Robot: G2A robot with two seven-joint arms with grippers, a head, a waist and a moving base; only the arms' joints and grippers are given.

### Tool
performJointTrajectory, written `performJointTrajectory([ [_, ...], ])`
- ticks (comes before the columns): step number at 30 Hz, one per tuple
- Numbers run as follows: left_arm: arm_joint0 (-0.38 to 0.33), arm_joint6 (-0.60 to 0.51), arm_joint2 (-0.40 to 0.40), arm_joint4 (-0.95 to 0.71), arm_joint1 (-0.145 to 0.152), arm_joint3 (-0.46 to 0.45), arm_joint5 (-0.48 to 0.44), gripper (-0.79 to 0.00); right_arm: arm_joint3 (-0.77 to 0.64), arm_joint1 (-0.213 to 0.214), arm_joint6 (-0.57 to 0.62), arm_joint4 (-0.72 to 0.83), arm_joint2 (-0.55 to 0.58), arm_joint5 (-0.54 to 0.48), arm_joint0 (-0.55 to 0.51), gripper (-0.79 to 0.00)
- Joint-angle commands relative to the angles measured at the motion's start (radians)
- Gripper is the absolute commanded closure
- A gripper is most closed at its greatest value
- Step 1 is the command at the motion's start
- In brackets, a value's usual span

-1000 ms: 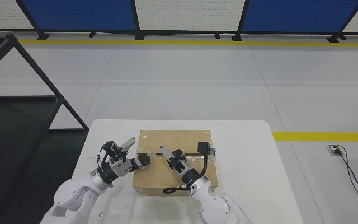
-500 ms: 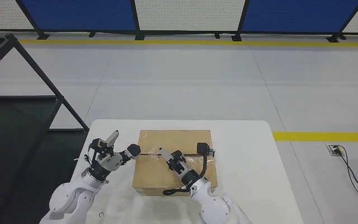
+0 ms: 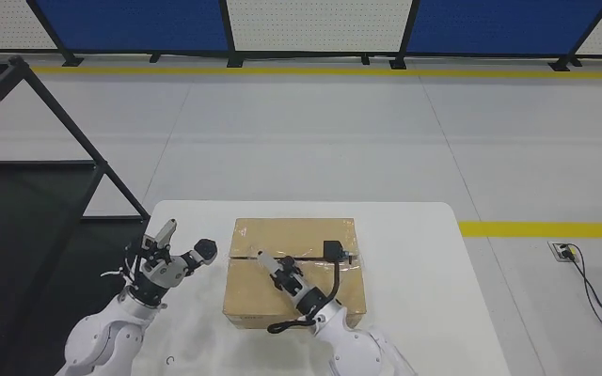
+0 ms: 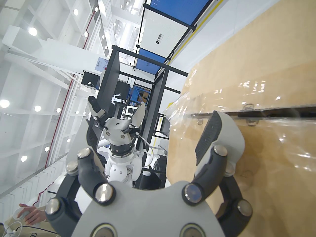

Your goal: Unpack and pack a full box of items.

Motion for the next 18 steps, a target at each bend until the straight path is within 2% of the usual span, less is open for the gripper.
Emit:
performJointTrajectory([
  [1, 0.004, 0.014, -0.008, 0.025, 0.001, 0.006, -0.011, -0.785, -0.020, 0.002, 0.019, -0.012, 0.001, -0.011, -0.003, -0.785],
  [6, -0.006, -0.003, -0.005, 0.103, 0.006, 0.023, 0.030, -0.785, -0.020, 0.002, 0.019, -0.012, 0.001, -0.011, -0.003, -0.785],
  [11, -0.058, -0.035, 0.020, 0.110, 0.003, 0.073, 0.061, -0.785, -0.020, 0.002, 0.019, -0.012, 0.001, -0.009, -0.006, -0.785],
  [18, -0.129, -0.085, 0.047, 0.116, 0.000, 0.145, 0.063, -0.785, -0.042, -0.008, -0.014, 0.052, -0.005, 0.093, -0.011, -0.785],
])
